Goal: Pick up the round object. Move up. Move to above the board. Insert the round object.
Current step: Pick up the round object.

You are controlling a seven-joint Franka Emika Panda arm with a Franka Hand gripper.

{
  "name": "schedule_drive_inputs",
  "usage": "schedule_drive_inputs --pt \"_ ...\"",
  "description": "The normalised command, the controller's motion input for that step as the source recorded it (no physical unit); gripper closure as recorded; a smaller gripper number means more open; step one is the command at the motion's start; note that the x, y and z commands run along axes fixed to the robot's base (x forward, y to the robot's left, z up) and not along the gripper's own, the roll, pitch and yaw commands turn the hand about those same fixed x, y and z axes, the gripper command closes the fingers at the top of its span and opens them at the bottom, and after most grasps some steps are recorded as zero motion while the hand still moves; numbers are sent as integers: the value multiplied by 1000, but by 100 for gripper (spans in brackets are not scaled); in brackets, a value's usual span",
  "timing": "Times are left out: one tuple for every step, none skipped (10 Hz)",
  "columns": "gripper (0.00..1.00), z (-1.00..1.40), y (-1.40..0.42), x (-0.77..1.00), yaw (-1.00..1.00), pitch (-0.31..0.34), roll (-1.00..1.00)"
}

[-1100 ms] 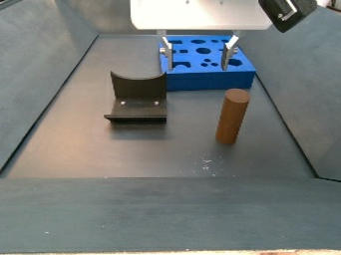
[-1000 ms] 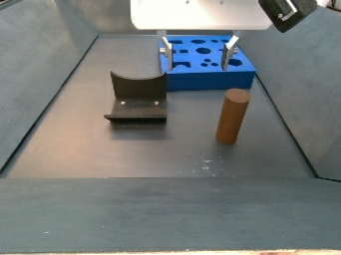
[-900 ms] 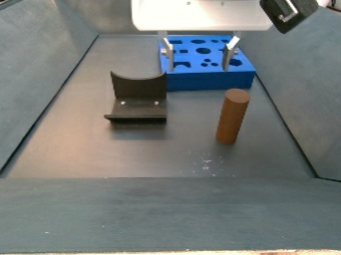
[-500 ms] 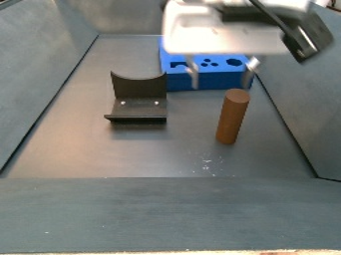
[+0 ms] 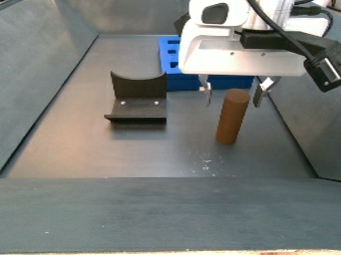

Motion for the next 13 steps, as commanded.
schedule_drive_inputs --pt "0 0 334 20 0 -89 -474" --pt "0 -211 623 -77 0 -314 -880" --pt "0 0 374 -23 0 -206 -503" --pt "100 0 0 0 0 0 0" --pt "100 0 0 0 0 0 0" --pt "100 0 0 0 0 0 0" --pt "100 0 0 0 0 0 0" --pt "100 0 0 0 0 0 0" --pt "100 0 0 0 0 0 0" --pt "100 0 0 0 0 0 0" --pt "100 0 0 0 0 0 0" --pt "100 0 0 0 0 0 0" --pt "100 0 0 0 0 0 0"
